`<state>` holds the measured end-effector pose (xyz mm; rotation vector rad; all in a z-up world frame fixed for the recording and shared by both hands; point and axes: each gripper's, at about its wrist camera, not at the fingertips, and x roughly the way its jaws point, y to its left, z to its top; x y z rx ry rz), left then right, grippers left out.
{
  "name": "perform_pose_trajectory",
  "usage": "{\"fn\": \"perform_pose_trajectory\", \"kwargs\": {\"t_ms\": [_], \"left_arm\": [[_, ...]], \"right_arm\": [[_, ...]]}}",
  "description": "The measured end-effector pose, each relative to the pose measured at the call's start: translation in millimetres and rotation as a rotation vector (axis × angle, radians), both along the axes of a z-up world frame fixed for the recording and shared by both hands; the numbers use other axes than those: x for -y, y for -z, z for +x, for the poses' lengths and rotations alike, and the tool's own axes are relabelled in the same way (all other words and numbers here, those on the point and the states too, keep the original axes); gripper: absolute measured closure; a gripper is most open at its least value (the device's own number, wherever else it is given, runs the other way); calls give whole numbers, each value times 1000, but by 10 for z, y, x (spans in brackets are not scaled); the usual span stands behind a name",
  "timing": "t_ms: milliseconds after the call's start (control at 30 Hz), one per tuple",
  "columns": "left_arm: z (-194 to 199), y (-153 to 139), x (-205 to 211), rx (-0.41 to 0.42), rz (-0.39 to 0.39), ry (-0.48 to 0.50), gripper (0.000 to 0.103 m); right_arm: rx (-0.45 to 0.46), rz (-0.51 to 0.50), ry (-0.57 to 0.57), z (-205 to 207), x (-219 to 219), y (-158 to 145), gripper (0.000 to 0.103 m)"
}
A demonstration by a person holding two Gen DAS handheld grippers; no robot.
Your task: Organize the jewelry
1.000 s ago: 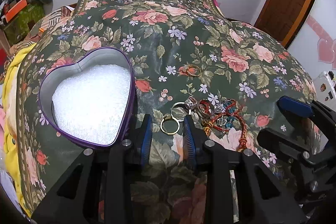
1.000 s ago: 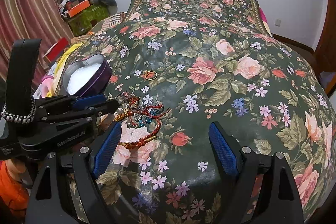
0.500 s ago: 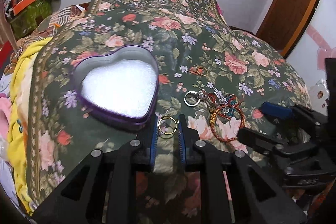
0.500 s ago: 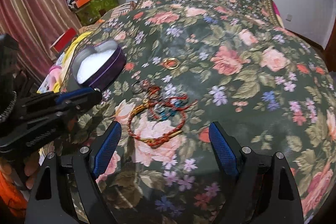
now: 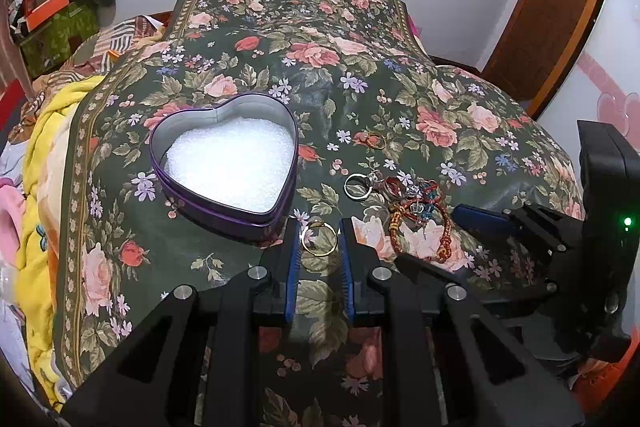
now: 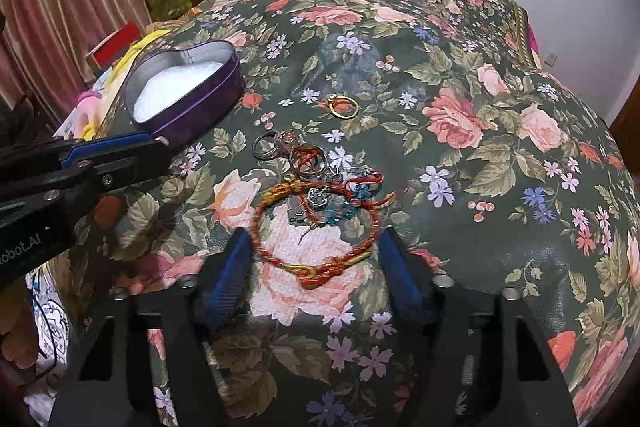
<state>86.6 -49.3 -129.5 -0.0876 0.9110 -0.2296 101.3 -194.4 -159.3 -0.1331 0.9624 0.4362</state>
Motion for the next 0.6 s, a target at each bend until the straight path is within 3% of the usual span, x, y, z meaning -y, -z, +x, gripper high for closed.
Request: {"fn": "perform_pose_trajectory", "kwargs": {"t_ms": [200, 433, 600], "left_arm": [[-36, -50, -57, 9, -4, -18, 86], [-72, -98, -89, 15, -15, -30, 86], [-93, -196, -145, 46, -21, -46, 86]], "right_arm": [[-19, 19, 0, -27, 78, -26, 59], [-68, 45, 30, 11, 174, -110, 57], [-31, 65, 45, 85, 160, -235, 55]]}}
